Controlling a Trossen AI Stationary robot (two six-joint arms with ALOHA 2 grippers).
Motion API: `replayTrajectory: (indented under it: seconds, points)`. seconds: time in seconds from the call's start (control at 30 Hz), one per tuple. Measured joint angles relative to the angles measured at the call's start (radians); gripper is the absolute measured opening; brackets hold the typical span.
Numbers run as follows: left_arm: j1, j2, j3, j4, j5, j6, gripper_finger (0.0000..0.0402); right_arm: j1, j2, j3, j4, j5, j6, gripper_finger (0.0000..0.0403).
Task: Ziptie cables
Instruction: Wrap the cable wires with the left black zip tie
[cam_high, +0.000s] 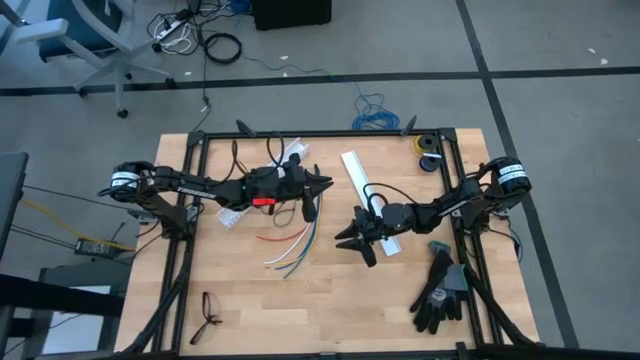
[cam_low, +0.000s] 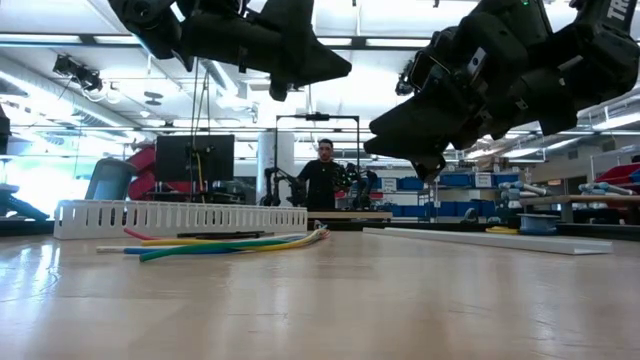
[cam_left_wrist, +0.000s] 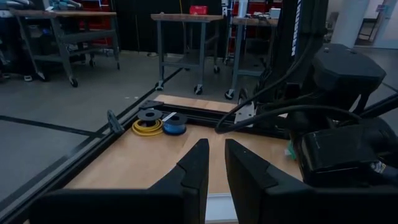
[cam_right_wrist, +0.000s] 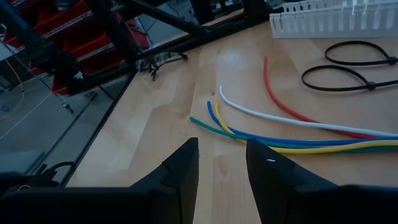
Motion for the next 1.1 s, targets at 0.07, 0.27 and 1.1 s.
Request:
replayTrajectory:
  seconds: [0.07,0.27,1.1]
  points:
    - [0.000,0.000,0.000,0.000,0.000,0.000,0.0062,0.000,0.000,0.000,0.000,0.000,0.000,0.0123]
    - [0.000,0.000,0.000,0.000,0.000,0.000,0.0062,0.000,0.000,0.000,0.000,0.003,0.000,0.0123]
    - [0.001,0.000,0.000,0.016,0.000,-0.082,0.0062,-0.002,0.000,0.000,-0.002,0.019,-0.026,0.0123]
